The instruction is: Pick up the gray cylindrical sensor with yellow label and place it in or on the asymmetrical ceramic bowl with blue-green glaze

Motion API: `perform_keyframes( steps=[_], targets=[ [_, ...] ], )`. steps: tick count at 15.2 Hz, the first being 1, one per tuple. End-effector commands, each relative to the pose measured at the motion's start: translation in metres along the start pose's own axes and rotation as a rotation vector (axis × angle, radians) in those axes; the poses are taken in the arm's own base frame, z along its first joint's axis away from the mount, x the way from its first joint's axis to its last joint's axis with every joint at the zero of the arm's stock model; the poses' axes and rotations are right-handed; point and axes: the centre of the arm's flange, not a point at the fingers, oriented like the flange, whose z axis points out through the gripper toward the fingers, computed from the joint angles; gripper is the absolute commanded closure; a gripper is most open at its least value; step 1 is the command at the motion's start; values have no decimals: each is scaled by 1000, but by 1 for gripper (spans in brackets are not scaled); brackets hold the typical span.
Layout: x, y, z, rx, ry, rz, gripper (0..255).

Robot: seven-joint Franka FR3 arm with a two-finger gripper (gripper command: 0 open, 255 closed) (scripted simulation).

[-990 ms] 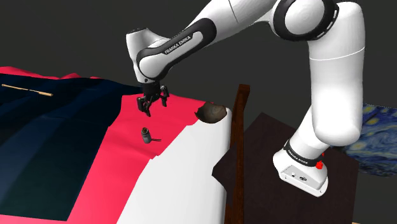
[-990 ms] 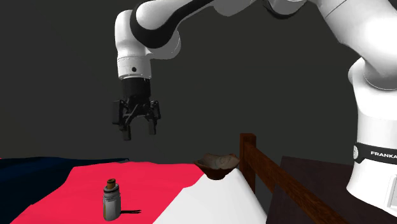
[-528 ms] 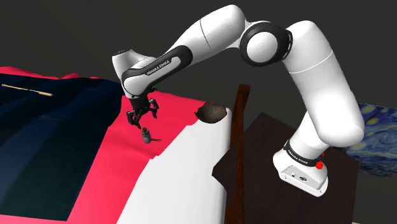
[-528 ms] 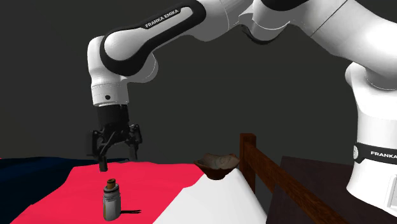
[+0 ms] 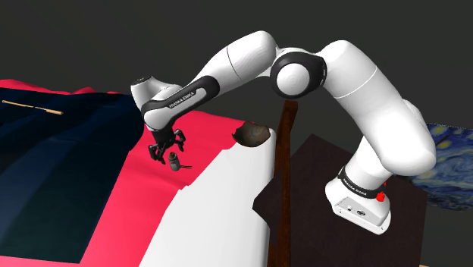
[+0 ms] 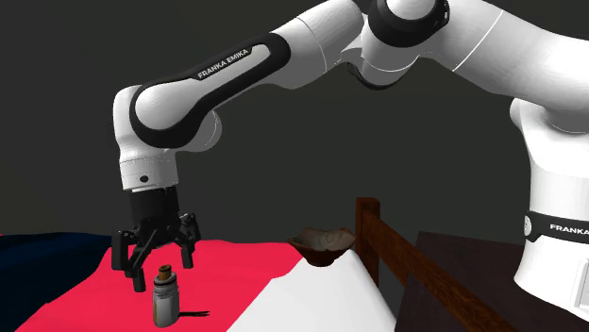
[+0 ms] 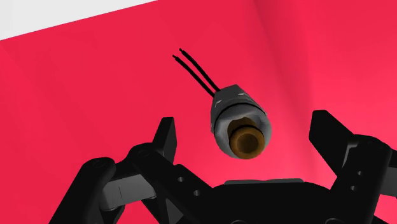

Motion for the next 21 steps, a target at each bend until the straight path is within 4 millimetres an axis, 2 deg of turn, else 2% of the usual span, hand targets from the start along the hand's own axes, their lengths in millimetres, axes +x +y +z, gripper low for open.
perform_keyframes(
  steps=[1,9,10,19,21],
  targets=[
    [-1,0,11,0,0,0,0],
    [-1,0,14,0,0,0,0],
    [-1,0,14,0,0,0,255],
    [-1,0,14,0,0,0,255],
    [-3,0,4,0,0,0,255]
  ],
)
